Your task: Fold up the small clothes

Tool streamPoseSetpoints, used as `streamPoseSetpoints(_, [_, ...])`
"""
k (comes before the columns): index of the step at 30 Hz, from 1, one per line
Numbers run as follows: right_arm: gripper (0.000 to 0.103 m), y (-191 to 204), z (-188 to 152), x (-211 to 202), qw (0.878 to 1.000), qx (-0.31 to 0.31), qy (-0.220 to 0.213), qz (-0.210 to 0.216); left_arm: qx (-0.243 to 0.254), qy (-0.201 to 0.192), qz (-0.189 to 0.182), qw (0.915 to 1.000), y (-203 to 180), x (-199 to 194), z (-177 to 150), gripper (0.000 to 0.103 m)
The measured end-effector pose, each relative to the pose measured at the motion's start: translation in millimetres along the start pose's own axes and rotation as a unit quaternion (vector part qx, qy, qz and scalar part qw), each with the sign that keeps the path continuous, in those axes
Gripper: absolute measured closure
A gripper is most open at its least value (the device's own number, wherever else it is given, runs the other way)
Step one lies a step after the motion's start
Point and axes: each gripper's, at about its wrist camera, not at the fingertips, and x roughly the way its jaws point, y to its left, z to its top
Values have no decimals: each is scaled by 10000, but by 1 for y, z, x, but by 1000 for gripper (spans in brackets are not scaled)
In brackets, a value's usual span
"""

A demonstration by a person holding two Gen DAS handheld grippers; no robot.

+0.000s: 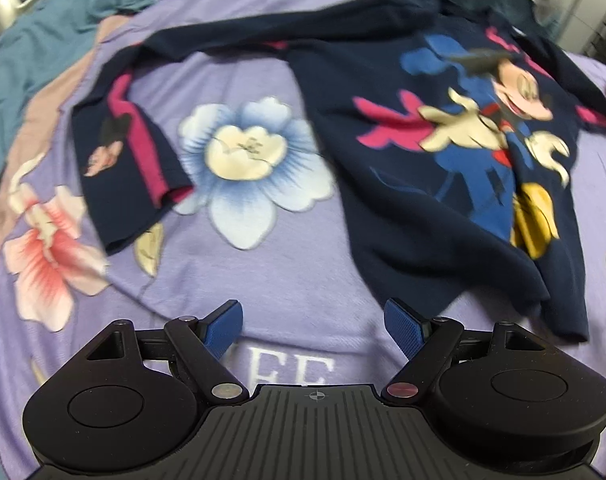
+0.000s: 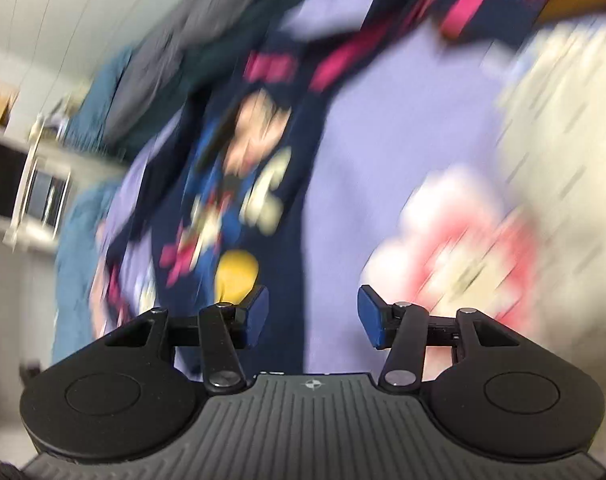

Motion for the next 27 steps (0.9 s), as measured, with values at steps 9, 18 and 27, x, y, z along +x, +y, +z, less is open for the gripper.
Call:
streamPoseSetpoints(9, [54,33,-20,58,9961,-139,863,123,245,9,-279,9993,-23,18,3,0])
streamPoseSetpoints(18, [55,32,-22,88,9948,25,1011,109,196,-157,-544,9982,-45,36,12,0])
streamPoseSetpoints(27, [84,24,-17,99,9941,522,934,184,163,-171,-772,9967,-49,32,23,57])
